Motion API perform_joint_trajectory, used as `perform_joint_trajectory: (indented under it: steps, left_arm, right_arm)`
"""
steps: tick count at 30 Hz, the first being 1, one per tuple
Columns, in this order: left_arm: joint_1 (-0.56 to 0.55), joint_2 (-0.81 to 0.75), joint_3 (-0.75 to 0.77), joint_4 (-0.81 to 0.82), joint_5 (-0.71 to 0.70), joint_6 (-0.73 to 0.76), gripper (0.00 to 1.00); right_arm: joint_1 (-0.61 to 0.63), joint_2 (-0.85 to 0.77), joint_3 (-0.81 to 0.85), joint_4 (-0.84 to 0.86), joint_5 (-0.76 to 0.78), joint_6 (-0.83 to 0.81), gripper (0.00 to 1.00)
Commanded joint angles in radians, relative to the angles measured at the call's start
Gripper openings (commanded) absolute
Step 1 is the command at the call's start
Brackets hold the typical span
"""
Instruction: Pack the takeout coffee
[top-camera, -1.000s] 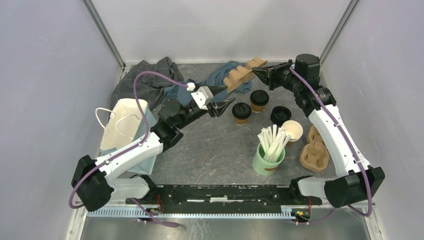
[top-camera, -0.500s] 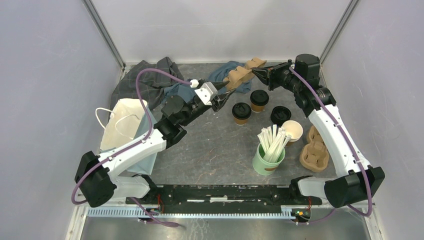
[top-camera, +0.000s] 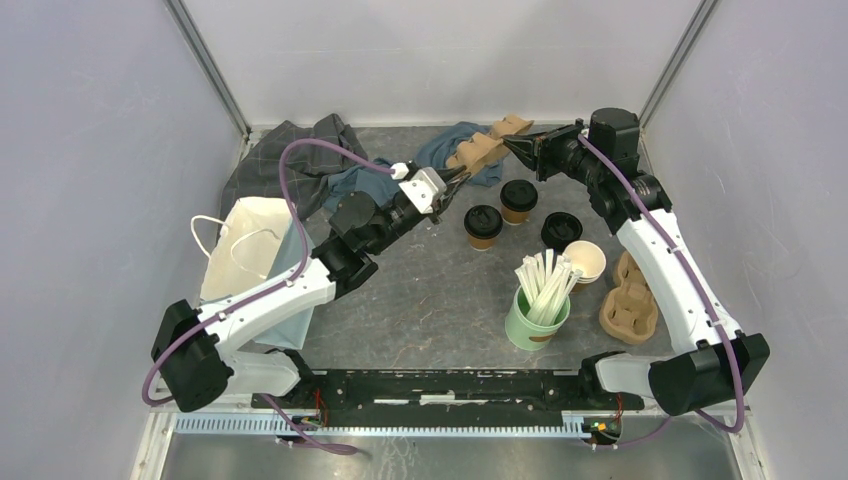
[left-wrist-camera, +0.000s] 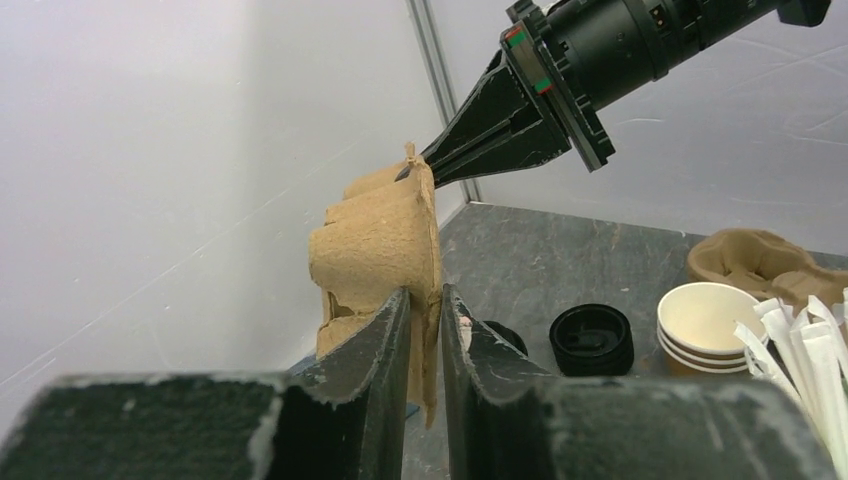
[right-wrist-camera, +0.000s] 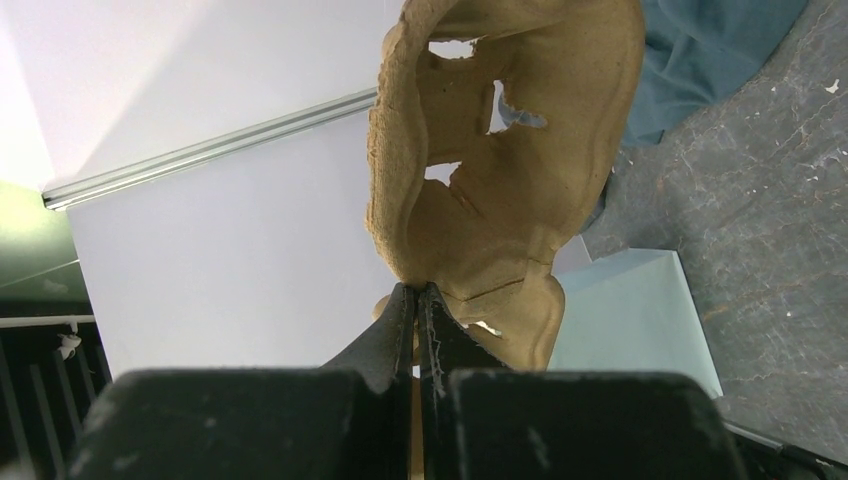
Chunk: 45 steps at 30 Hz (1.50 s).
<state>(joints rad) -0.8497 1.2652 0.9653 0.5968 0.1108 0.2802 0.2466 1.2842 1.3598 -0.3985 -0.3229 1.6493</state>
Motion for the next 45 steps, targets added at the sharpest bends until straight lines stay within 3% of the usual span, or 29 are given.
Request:
perform_joint_trajectory:
  steps: [1,4,6,9,12,14,17,20,22,25,30,34,37,42,45]
  left_arm:
    - [-0.017,0.002,0.044,-0.022,-0.083,0.089,0.23]
    - [-0.031,0.004,0.058,-0.050,-0.133,0.120,0.16]
    - [-0.051,0.012,0.086,-0.079,-0.202,0.139,0.03]
    - [-0.061,0.019,0.126,-0.113,-0.309,0.107,0.02]
    - [-0.061,0.013,0.175,-0.156,-0.410,0.000,0.02]
    - [-0.061,0.001,0.208,-0.193,-0.458,-0.105,0.02]
    - [-0.060,-0.014,0.268,-0.284,-0.472,-0.237,0.02]
    - [-0.045,0.004,0.385,-0.469,-0.470,-0.368,0.02]
    - [-0.031,0.018,0.472,-0.612,-0.438,-0.433,0.02]
    - [0.026,0.010,0.564,-0.784,-0.354,-0.547,0.02]
    - [0.208,-0.002,0.654,-0.953,-0.141,-0.770,0.02]
    - [0.309,-0.042,0.633,-0.952,-0.007,-0.901,0.02]
    - [0.361,-0.047,0.631,-0.946,0.083,-0.965,0.02]
    - [0.380,-0.047,0.628,-0.956,0.133,-1.014,0.02]
    - [0.381,-0.044,0.630,-0.966,0.146,-1.034,0.02]
  right_arm:
    - [0.004,-0.026,0.016,0.027,-0.001,0.013,0.00]
    - [0.005,-0.032,0.015,0.029,0.000,0.018,0.00]
    - [0.004,-0.035,0.015,0.033,0.000,0.017,0.00]
    - [0.002,-0.050,0.003,0.043,0.003,-0.002,0.01]
    - [-0.034,-0.095,-0.072,0.149,-0.017,-0.109,0.24]
    - [-0.115,-0.115,-0.108,0.237,-0.085,-0.348,0.45]
    - [-0.188,-0.129,-0.014,0.093,-0.122,-0.867,0.77]
    - [-0.203,-0.153,-0.018,0.026,-0.203,-1.193,0.86]
    - [-0.213,-0.178,-0.082,0.038,-0.286,-1.271,0.88]
    - [-0.225,-0.186,-0.205,0.178,-0.455,-1.221,0.87]
    - [-0.228,-0.118,-0.203,0.310,-0.566,-1.159,0.90]
    - [-0.227,-0.039,-0.181,0.592,-0.645,-0.916,0.89]
    - [-0.227,0.044,-0.133,0.693,-0.640,-0.759,0.88]
    - [-0.206,0.167,-0.125,0.918,-0.631,-0.529,0.87]
    - [-0.187,0.234,-0.154,1.180,-0.644,-0.306,0.83]
